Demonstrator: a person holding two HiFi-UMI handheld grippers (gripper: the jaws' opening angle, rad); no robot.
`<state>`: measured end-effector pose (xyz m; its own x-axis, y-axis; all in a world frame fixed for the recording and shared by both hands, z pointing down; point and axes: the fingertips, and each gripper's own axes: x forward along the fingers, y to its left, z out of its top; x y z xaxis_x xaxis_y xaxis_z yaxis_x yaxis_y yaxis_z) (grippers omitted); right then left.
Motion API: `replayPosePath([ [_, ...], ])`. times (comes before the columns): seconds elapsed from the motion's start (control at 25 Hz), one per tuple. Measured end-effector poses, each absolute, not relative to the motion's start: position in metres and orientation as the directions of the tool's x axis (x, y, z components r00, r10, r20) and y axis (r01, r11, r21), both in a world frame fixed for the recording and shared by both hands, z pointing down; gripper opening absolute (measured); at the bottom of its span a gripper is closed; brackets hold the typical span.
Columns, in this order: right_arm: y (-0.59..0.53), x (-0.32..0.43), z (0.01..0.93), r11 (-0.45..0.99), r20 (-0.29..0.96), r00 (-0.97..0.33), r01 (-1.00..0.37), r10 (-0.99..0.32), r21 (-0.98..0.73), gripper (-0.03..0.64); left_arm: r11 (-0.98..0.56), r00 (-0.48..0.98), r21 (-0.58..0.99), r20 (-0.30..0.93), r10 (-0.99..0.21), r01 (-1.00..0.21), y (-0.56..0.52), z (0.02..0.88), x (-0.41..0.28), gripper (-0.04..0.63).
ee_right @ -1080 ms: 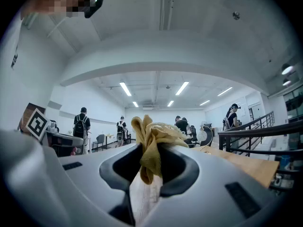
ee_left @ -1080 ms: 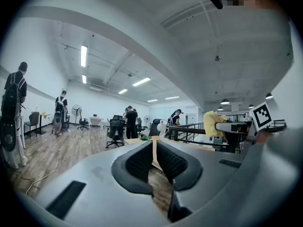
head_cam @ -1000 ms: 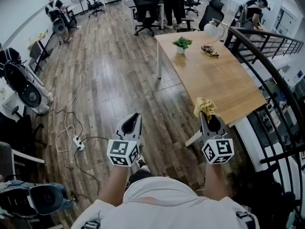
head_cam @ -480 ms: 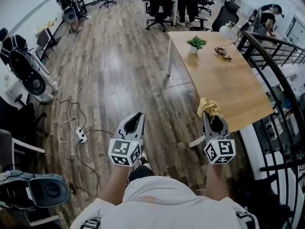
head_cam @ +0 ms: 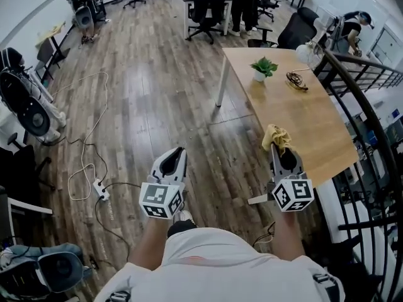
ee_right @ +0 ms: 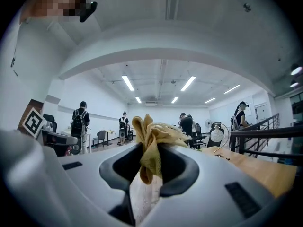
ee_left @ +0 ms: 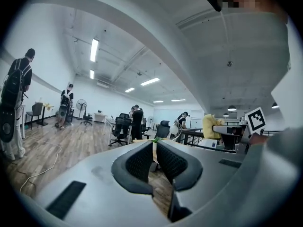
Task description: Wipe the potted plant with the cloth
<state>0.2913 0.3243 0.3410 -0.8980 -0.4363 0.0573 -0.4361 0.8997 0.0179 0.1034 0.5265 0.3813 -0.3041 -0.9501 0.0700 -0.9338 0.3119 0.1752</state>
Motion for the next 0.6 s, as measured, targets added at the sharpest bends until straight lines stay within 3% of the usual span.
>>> replayPosePath([
  [0.6, 0.267, 0.175, 0.347, 0.868, 0.083, -0.865, -0.496, -0.494, -0.003, 0.147, 0.174, -0.159, 0.203, 0.087, -0.983, -0.964, 0.448, 0.384, -0.013, 0.034],
])
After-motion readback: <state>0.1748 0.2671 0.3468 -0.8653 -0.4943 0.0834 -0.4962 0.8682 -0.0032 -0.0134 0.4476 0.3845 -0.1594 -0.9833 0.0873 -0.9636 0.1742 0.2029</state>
